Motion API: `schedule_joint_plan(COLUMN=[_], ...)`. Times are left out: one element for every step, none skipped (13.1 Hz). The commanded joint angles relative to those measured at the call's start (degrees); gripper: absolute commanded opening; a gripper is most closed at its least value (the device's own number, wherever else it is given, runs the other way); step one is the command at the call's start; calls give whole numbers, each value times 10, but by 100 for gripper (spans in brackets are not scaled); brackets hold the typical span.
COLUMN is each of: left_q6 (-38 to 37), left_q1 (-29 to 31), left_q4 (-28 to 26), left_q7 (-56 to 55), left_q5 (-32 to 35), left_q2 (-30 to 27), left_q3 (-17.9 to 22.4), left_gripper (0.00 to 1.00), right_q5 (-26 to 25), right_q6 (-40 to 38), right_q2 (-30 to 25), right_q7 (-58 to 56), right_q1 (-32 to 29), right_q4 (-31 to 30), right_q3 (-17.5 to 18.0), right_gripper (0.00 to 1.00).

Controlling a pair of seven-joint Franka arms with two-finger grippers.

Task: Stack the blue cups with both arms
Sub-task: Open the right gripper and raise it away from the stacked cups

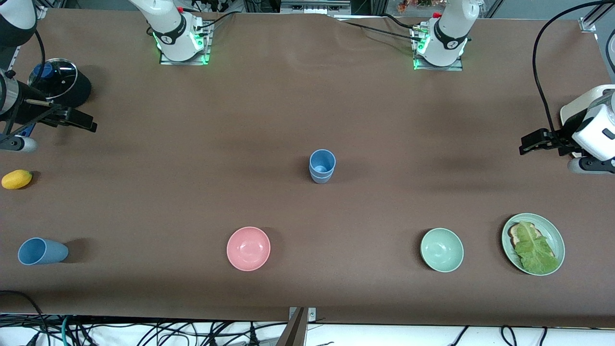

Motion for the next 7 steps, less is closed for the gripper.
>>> schedule_joint_plan(left_q6=[3, 3, 3, 3, 3, 3, 3], left_q1=[-1, -1, 0, 0, 0, 0, -1], left_q4=[-3, -3, -3, -3, -3, -3, -3], left_q7=[14, 14, 13, 13, 13, 13, 13], left_q5=[-11, -11, -11, -11, -11, -11, -10], left_q2=[-3, -3, -3, -3, -3, -3, -3], left_q3=[4, 4, 5, 5, 4, 4, 4], left_gripper=[100, 100, 100, 100, 100, 100, 100], right_q5=[-7, -8, -5, -4, -3, -2, -2], right_q6=[2, -4, -8, -8, -11, -18, -29], right_q2=[12, 22, 22, 23, 22, 21, 20], right_q7=[-1, -4, -4, -6, -7, -5, -3], right_q1=[-4, -4, -5, -6, -6, -6, -5], right_q4=[28, 53, 57, 57, 58, 58, 58], right_q3=[10, 10, 10, 9, 9, 9, 10], right_gripper=[100, 100, 100, 100, 100, 100, 100])
